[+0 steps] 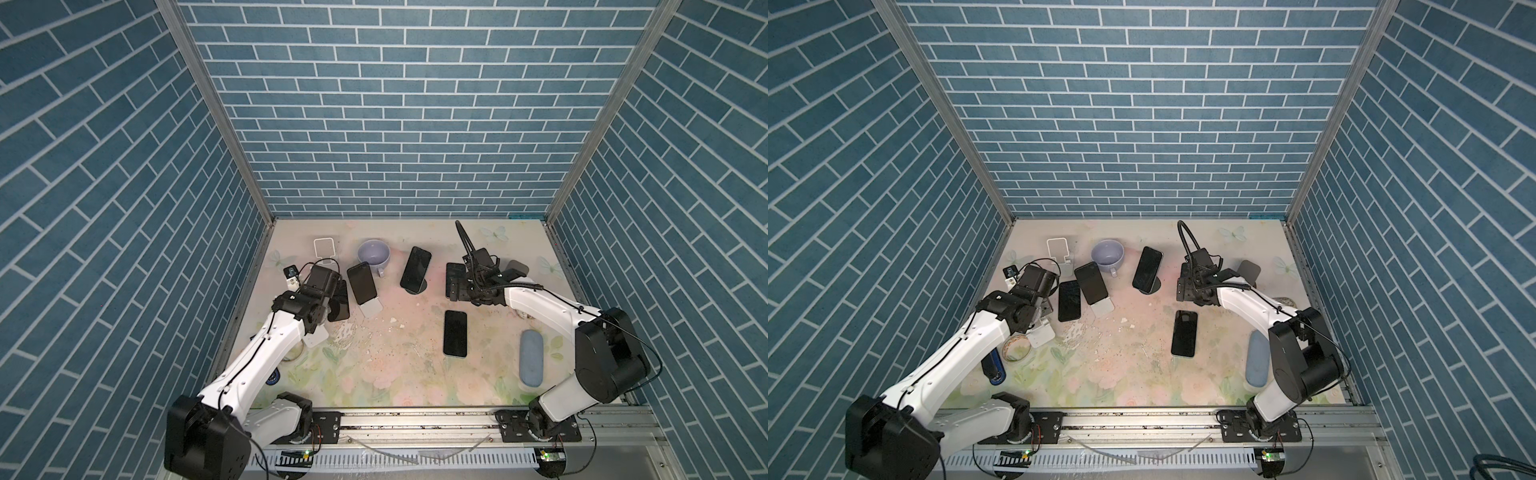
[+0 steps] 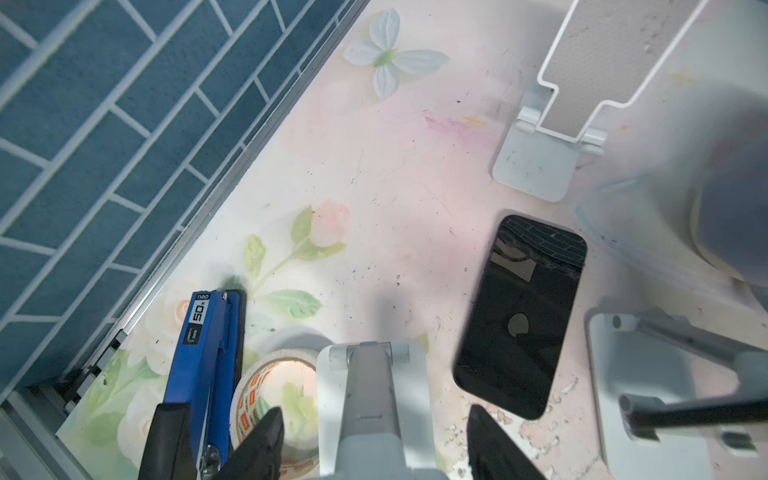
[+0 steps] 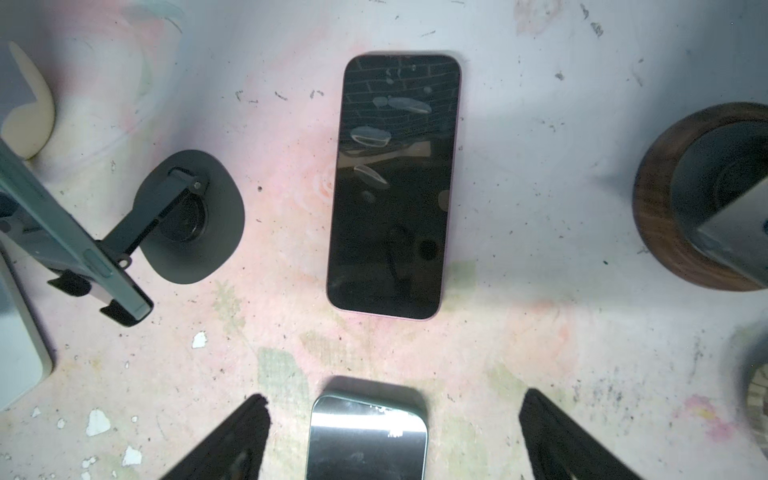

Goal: Remove the phone from the phone stand
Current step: 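Carry the white stand to the far corner with the left gripper while the right rises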

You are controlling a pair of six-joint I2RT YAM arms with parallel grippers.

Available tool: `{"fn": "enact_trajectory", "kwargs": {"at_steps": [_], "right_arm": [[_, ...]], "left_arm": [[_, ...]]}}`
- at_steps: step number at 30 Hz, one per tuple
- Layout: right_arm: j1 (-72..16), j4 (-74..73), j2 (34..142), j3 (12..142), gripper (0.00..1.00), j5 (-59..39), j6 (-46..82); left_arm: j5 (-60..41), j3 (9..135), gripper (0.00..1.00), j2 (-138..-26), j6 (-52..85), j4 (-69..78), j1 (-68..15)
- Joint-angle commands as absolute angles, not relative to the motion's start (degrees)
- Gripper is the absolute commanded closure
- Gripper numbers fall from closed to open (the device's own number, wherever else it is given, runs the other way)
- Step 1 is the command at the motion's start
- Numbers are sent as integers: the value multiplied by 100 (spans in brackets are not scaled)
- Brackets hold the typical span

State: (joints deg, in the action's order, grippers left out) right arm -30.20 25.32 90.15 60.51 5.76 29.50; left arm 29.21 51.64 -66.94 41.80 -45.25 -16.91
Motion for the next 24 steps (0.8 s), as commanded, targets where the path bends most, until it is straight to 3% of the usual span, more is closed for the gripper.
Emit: {"fn": "enact_trajectory", "kwargs": {"at_steps": [1, 10, 14, 24], "right_arm": [[-3004, 2741, 9083, 6424, 5, 633, 2734], [-3005, 2779, 9235, 6639, 5, 588, 2681], [-3008, 2725, 9305, 6671, 5, 541, 2694], [-3001, 2713, 9457, 6807, 5, 423, 2716]], "left_arm": [[2865, 5470, 46, -6891, 3716, -4041, -1344], [2623, 5807, 45, -7640, 3177, -2997, -484], [2536, 5833, 39, -7979, 2698, -2211, -363], [1967, 5946, 38, -8823, 1581, -788, -125]]}}
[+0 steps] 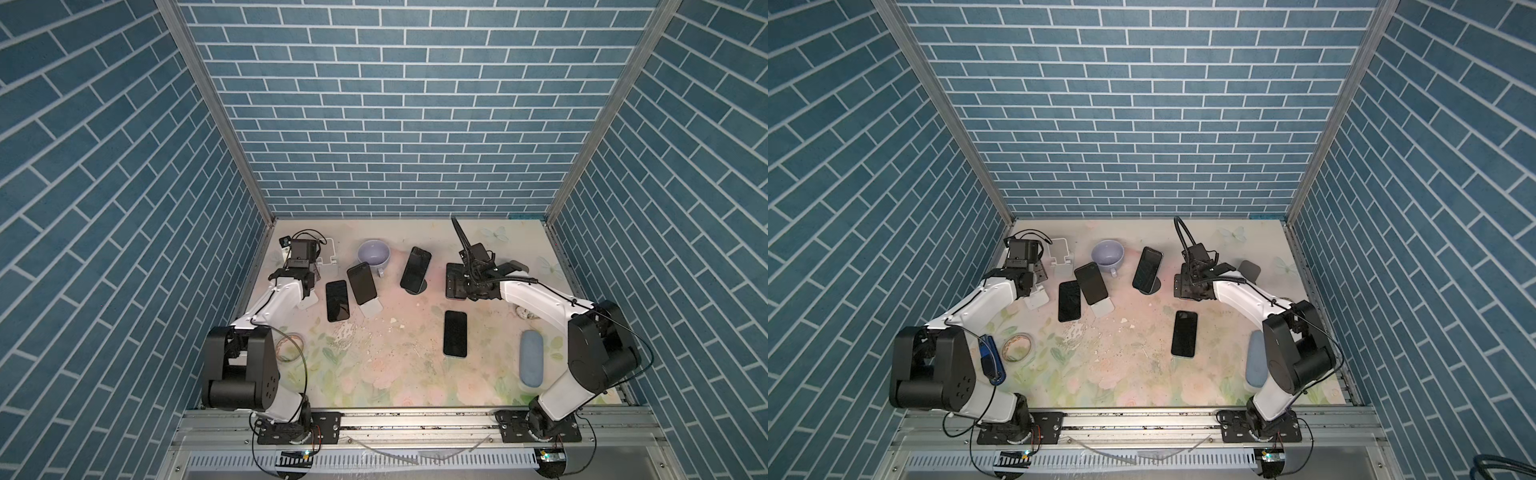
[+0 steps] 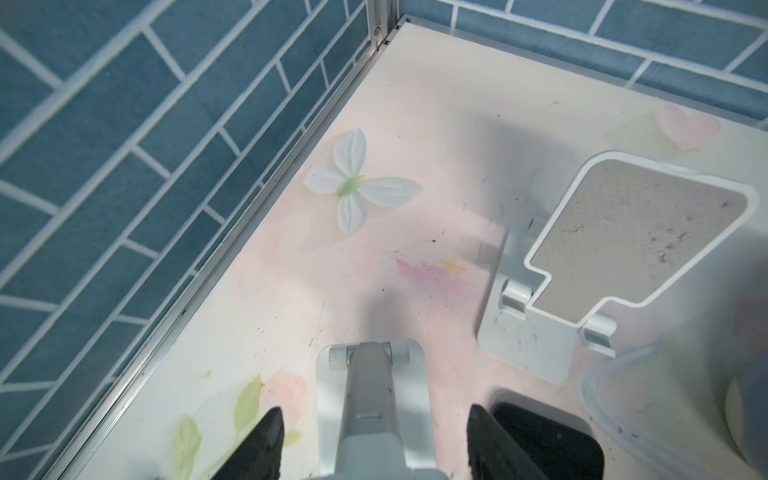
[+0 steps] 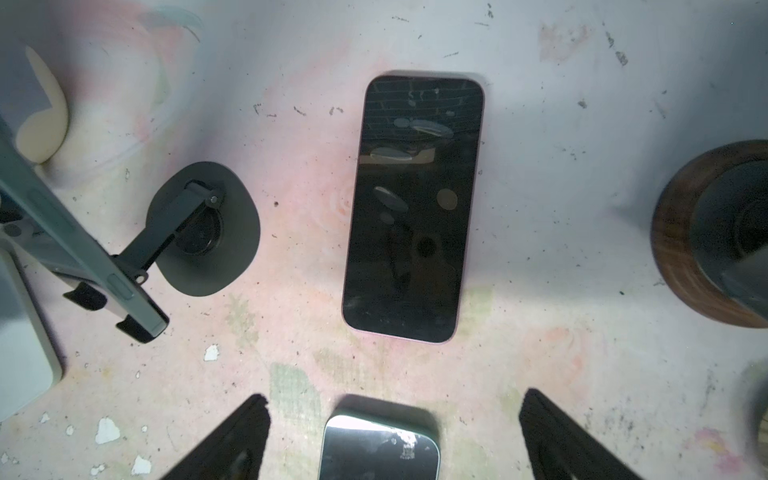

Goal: Remove the phone from the phone stand
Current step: 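Carry the white stand to the far corner with the left gripper while the right rises, then set the white stand beside the other stand and open the left gripper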

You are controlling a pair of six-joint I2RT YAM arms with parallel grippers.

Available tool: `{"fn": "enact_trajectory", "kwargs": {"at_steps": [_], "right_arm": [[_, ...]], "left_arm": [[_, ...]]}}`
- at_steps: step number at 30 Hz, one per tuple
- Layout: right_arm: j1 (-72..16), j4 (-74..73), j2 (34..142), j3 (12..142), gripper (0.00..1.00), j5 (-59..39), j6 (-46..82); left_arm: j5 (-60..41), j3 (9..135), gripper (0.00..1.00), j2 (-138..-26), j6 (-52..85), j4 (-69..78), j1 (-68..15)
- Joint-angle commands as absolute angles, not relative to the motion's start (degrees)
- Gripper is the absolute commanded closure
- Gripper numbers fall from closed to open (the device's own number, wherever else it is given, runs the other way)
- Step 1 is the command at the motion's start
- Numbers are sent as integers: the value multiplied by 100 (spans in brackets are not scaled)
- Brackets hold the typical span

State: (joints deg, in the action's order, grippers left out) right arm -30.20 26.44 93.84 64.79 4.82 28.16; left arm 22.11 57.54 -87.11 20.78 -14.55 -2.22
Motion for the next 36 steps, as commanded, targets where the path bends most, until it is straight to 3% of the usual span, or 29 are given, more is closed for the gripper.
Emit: {"fn": "enact_trajectory", "kwargs": {"at_steps": [1, 9, 19, 36], "right_arm": [[-3006, 2709, 9466, 6820, 5, 418, 2717], [-3006, 2708, 9492, 6890, 5, 370, 2725], [-3005, 2758, 9501, 6935, 5, 370, 2725], [-3021, 2830, 9475, 7005, 5, 356, 2742]], "left_arm": [[1882, 5950, 38, -8877, 1515, -692, -91], [1255, 5994, 38, -9333, 1153, -255, 25], [1216, 6185, 37, -9823, 1169, -517, 61], [1193, 6223, 1, -9817, 1415, -778, 97]]}}
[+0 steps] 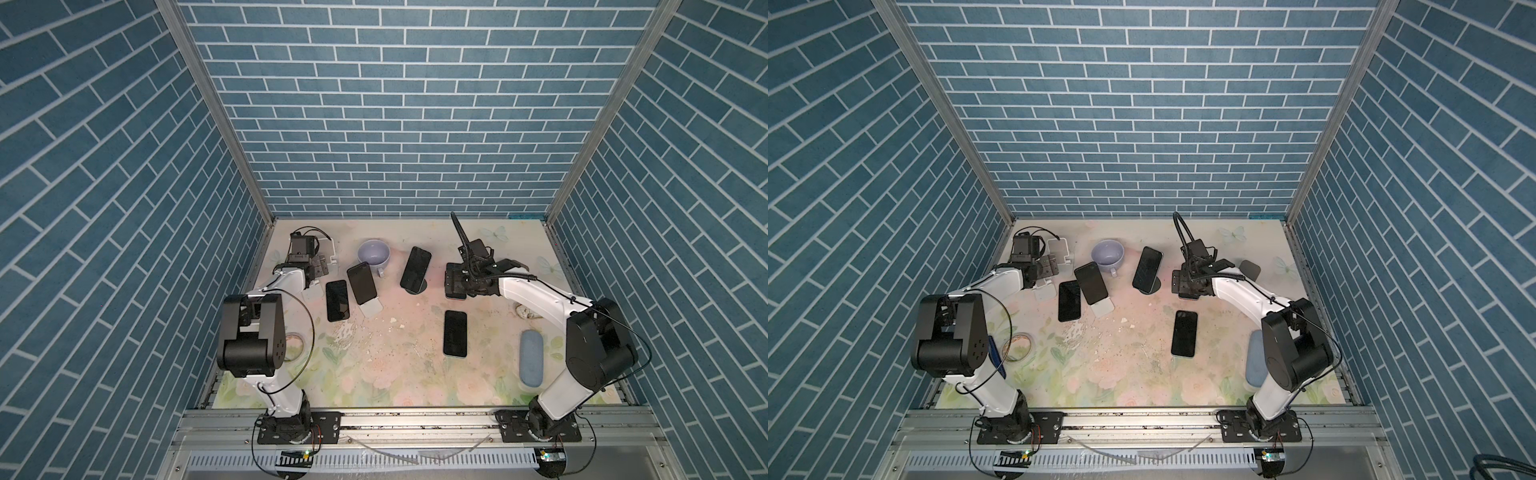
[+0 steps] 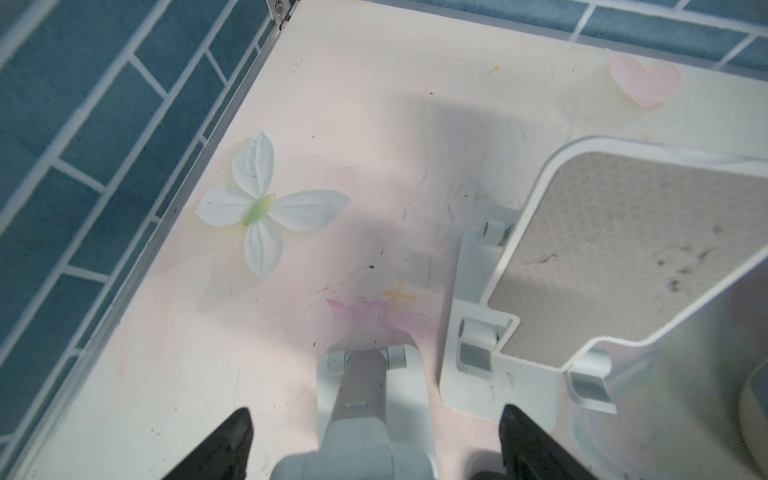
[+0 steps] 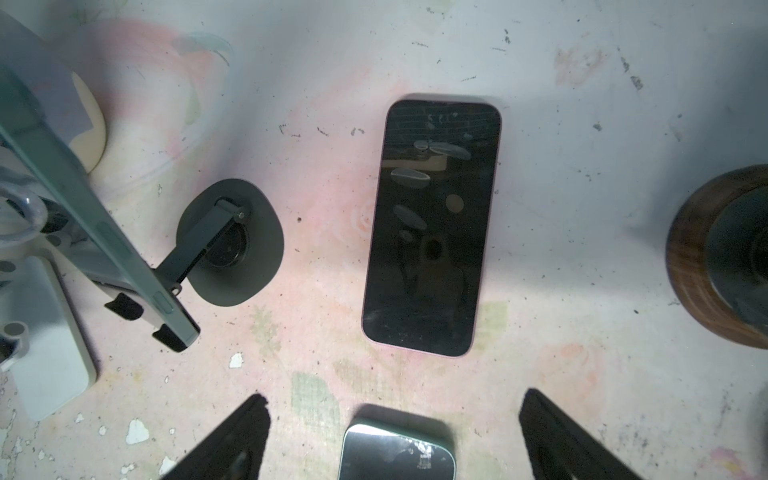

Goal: Remove the phone from the phone stand
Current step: 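Set the white stand beside the other stand and open the left gripper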

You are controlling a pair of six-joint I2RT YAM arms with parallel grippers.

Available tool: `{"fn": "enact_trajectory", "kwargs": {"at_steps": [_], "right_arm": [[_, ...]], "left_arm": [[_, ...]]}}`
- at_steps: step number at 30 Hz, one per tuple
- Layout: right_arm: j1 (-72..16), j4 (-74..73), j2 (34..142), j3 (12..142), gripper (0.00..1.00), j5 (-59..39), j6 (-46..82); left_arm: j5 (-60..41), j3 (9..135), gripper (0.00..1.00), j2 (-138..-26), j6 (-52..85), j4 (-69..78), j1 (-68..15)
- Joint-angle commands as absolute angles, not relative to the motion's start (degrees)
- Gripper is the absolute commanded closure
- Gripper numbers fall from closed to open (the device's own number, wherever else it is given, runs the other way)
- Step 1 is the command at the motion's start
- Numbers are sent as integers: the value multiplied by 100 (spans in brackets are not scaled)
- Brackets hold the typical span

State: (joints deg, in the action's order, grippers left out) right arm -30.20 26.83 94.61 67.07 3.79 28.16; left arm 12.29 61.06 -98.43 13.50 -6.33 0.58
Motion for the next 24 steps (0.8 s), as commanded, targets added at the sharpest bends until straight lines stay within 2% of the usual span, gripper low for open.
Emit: {"fn": "enact_trajectory", "kwargs": {"at_steps": [1, 14, 24], "right_arm": [[-3014, 2832, 9475, 7005, 5, 347, 2742], [-3048, 2915, 9431, 7176, 5, 361, 2891], [-3076, 3094, 9512, 7476, 4, 321, 3056]], "left_arm": [[1191, 6231, 0, -9782, 1425, -805, 97], [1393, 6148, 0, -8602, 1669, -1493, 93], [782, 5968, 0, -7555, 1774, -2268, -126]]}}
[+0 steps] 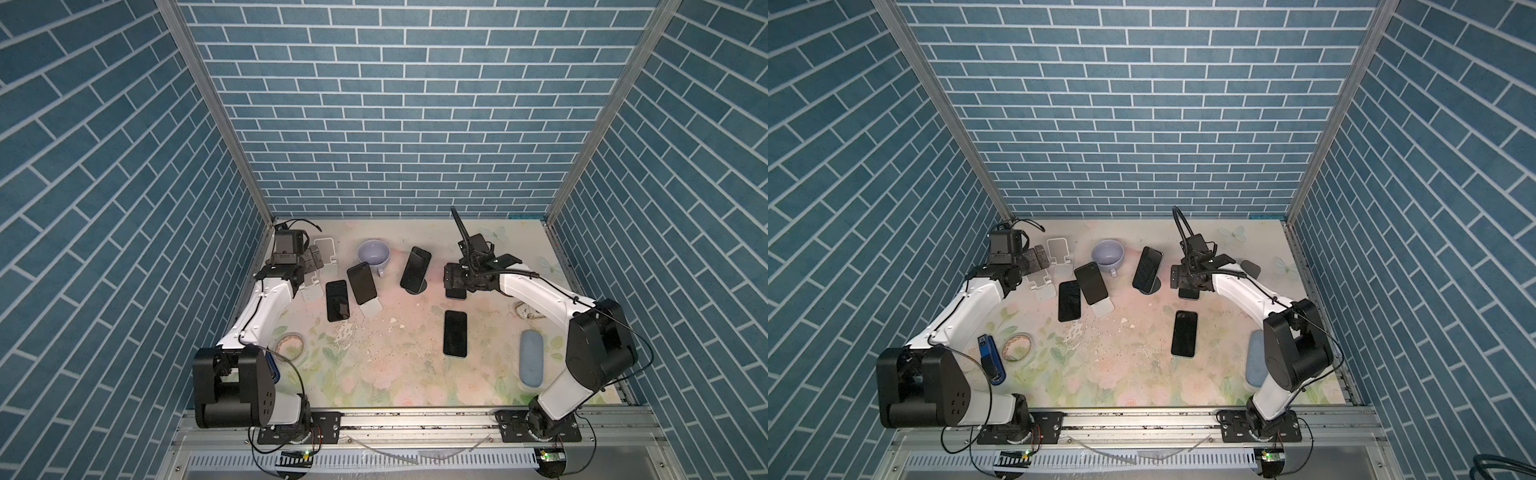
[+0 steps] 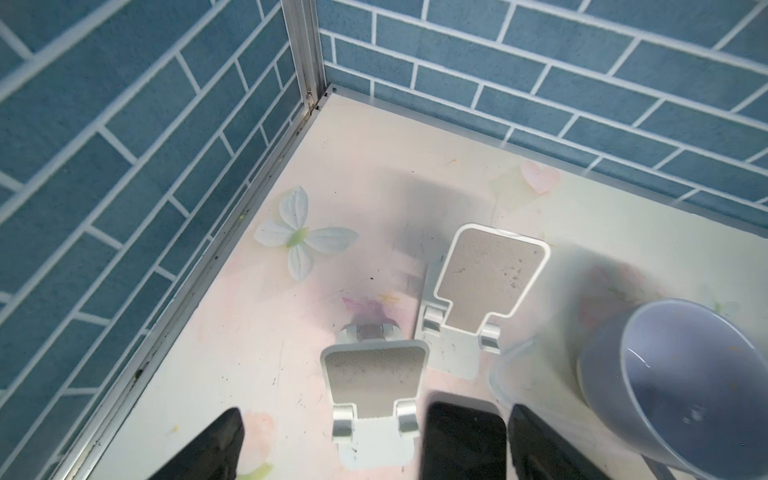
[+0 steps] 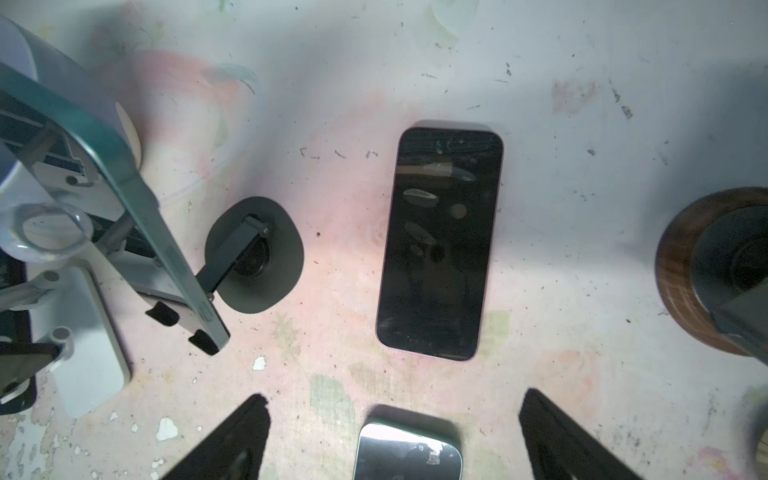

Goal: Remove the phone from the phone stand
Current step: 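Set the white stand beside the other stand and open the left gripper, then return the left gripper while the right gripper reaches the phone by the mug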

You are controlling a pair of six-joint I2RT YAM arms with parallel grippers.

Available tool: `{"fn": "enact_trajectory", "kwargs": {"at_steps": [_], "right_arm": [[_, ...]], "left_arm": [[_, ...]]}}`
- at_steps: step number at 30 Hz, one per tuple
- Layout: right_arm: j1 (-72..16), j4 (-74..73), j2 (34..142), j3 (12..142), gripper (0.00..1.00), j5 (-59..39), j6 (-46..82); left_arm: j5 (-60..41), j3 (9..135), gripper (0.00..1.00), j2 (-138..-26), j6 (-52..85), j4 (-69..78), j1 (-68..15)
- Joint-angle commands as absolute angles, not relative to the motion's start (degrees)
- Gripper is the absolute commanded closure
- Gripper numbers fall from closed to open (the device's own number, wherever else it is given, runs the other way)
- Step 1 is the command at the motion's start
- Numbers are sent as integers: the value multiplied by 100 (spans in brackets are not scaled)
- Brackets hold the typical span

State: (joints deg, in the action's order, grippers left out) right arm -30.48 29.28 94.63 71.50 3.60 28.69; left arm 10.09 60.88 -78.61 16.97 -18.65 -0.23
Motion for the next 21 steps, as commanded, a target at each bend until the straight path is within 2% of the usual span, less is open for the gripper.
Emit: {"fn": "enact_trajectory", "kwargs": {"at_steps": [1, 7, 14, 21], "right_arm": [[-3100, 3088, 9518, 7502, 4, 303, 3059], [-3324, 3022, 9539, 7725, 1, 336, 3041], [-3662, 3218, 9873, 8245, 1, 485, 3006], [-4124, 2355, 9938, 8162, 1, -10, 2541]], "left_arm": [[739, 5906, 0, -7406, 1825, -2292, -187], [248, 5439, 0, -6612, 2060, -2163, -662], [386, 5201, 0, -6111, 2431, -2495, -1287], [380, 4796, 0, -5609, 2919, -2630, -1406]]}}
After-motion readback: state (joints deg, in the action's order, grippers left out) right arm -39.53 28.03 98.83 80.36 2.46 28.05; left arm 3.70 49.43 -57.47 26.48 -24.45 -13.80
